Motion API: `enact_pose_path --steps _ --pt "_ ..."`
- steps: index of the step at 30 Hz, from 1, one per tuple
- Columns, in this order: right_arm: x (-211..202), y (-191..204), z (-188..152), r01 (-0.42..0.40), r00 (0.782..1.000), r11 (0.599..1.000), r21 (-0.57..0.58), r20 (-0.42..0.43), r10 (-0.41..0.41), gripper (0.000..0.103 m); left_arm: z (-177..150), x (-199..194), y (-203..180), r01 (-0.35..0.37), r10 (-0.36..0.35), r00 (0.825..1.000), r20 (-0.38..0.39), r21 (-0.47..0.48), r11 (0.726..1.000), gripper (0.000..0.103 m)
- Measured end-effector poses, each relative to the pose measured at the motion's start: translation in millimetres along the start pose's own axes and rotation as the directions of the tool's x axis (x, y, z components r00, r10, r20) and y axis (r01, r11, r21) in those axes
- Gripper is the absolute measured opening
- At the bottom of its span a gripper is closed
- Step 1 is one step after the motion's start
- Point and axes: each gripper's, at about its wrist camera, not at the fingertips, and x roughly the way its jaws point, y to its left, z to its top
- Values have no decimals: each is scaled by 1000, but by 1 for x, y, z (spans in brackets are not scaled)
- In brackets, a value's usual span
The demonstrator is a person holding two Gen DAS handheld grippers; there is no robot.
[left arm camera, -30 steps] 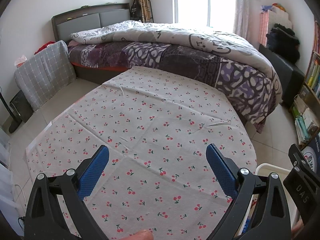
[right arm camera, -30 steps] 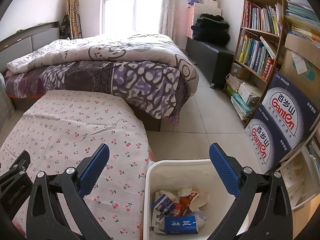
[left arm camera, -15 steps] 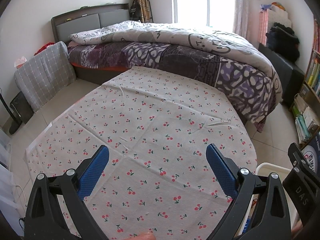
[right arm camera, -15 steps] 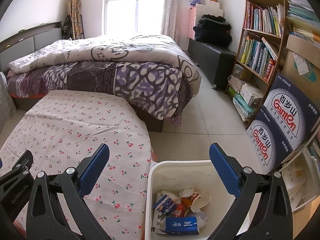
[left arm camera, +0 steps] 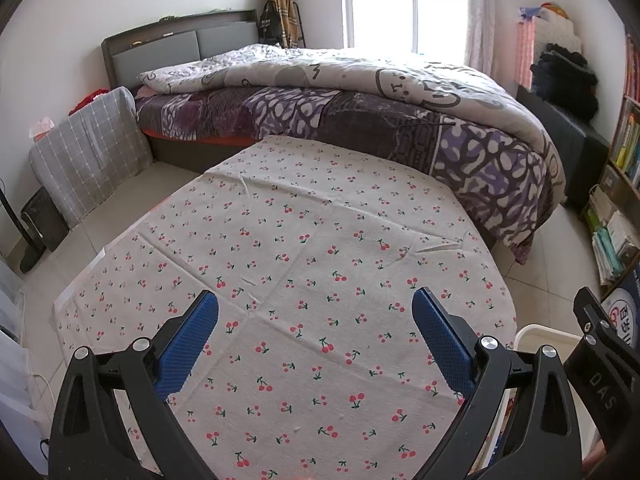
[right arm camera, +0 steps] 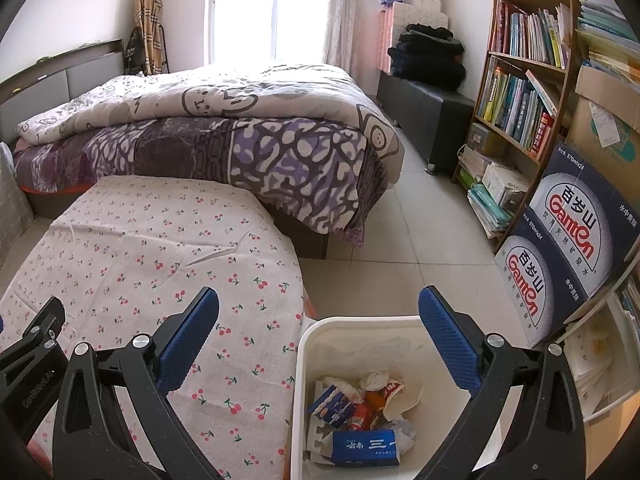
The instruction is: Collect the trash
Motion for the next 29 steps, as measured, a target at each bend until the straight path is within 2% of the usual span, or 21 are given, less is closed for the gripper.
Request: enact_pose_path --steps 17,29 --pt "1 -1 0 -2 1000 1000 0 -4 2 96 -2 0 1 41 -41 999 13 13 999 92" --pt "1 -1 1 -3 1000 1000 0 -5 3 96 -2 2 1 31 -31 1000 0 9 999 92"
